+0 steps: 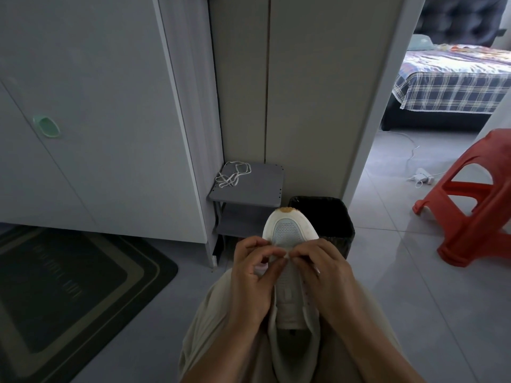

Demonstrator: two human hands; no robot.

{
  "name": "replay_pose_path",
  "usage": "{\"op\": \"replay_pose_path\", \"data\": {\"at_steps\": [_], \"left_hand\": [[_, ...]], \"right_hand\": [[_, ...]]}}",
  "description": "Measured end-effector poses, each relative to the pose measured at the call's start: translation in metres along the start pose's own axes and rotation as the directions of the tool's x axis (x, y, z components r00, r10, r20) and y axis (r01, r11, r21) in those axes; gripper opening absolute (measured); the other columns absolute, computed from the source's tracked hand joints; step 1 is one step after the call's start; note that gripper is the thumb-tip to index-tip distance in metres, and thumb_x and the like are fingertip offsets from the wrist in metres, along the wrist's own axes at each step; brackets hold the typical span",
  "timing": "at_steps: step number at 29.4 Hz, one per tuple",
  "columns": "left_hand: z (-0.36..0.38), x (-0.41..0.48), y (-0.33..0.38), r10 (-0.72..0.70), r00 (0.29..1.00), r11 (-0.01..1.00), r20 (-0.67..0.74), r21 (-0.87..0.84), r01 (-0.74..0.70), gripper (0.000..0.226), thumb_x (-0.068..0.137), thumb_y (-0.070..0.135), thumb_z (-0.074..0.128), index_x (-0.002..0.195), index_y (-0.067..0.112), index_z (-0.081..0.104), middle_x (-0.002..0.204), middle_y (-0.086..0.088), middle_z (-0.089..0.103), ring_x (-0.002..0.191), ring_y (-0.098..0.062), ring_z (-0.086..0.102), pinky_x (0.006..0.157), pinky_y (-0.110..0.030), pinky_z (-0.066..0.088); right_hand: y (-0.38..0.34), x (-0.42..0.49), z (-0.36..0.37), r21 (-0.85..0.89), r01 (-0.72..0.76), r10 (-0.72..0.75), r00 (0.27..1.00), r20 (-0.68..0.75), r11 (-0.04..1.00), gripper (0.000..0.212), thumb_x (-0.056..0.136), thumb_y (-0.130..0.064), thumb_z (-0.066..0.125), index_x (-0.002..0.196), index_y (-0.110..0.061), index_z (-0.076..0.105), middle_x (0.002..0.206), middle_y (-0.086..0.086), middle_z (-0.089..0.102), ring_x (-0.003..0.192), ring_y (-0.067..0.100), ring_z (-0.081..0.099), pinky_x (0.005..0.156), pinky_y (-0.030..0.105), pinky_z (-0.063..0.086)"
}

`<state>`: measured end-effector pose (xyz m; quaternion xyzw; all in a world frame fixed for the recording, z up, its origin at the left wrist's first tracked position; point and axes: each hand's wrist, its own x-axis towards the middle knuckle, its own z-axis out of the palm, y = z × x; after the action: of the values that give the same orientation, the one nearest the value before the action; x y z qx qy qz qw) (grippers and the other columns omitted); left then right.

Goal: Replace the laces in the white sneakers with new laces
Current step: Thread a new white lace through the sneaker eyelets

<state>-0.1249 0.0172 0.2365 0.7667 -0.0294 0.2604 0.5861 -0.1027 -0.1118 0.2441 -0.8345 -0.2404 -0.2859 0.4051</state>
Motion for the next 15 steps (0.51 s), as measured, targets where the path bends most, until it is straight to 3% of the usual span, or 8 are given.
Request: {"op": "replay_pose_path", "data": {"at_steps": [2,4,8,12,14,15], "left_hand": [[0.000,0.000,0.000,-0.007,1.000,1.000,0.013,-0.017,0.007,0.014,0.071,0.047,0.063,0.083,0.053,0.064,0.103,0.022,0.048,0.098,0.000,0.052,0.080,-0.006,0.041],[0.000,0.000,-0.001,-0.002,1.000,1.000,0.013,-0.012,0.002,0.015,0.071,0.047,0.063,0.084,0.052,0.064,0.104,0.024,0.047,0.097,-0.003,0.053,0.079,-0.007,0.042],[0.000,-0.001,-0.003,0.036,0.999,0.999,-0.003,0.014,-0.036,0.014,0.073,0.047,0.059,0.086,0.052,0.060,0.105,0.028,0.047,0.096,-0.004,0.054,0.078,-0.007,0.044],[0.003,0.000,-0.006,0.087,0.996,0.995,-0.019,0.052,-0.086,0.010,0.075,0.040,0.056,0.085,0.040,0.057,0.107,0.033,0.048,0.097,0.000,0.053,0.079,-0.006,0.043],[0.003,0.000,-0.007,0.079,0.996,0.996,-0.032,0.055,-0.077,0.005,0.075,0.041,0.055,0.079,0.038,0.057,0.105,0.035,0.049,0.095,0.000,0.054,0.079,-0.006,0.044],[0.003,0.001,-0.007,0.075,0.996,0.996,-0.039,0.057,-0.073,0.005,0.075,0.041,0.055,0.078,0.038,0.057,0.103,0.034,0.051,0.094,0.000,0.055,0.079,-0.006,0.044]], "right_hand": [[-0.001,0.001,-0.001,-0.032,-0.049,0.049,0.999,-0.008,0.998,0.024,0.094,-0.037,0.043,0.089,-0.021,0.061,0.087,-0.016,0.049,0.083,-0.003,0.048,0.075,0.002,0.043],[0.001,-0.003,-0.002,-0.064,-0.128,0.129,0.991,0.015,0.990,0.003,0.085,-0.025,0.060,0.085,-0.022,0.059,0.080,-0.016,0.052,0.074,0.001,0.050,0.068,0.009,0.042],[0.007,-0.006,-0.002,-0.229,-0.059,0.062,0.998,0.002,0.972,0.020,0.080,-0.031,0.062,0.082,-0.013,0.068,0.081,0.003,0.063,0.074,0.011,0.055,0.067,0.024,0.054],[0.005,-0.011,0.006,-0.178,0.028,-0.043,0.996,-0.083,0.984,0.043,0.097,-0.041,0.030,0.092,-0.010,0.060,0.083,0.000,0.059,0.082,0.006,0.054,0.087,0.010,0.040],[0.004,-0.012,0.009,-0.192,0.056,-0.079,0.990,-0.117,0.980,0.050,0.098,-0.046,0.016,0.098,-0.011,0.052,0.085,0.003,0.062,0.087,0.004,0.053,0.079,0.009,0.043],[0.004,-0.011,0.008,-0.217,0.086,-0.109,0.989,-0.096,0.972,0.046,0.099,-0.045,0.014,0.099,-0.014,0.049,0.088,0.002,0.060,0.086,0.007,0.052,0.073,0.015,0.048]]}}
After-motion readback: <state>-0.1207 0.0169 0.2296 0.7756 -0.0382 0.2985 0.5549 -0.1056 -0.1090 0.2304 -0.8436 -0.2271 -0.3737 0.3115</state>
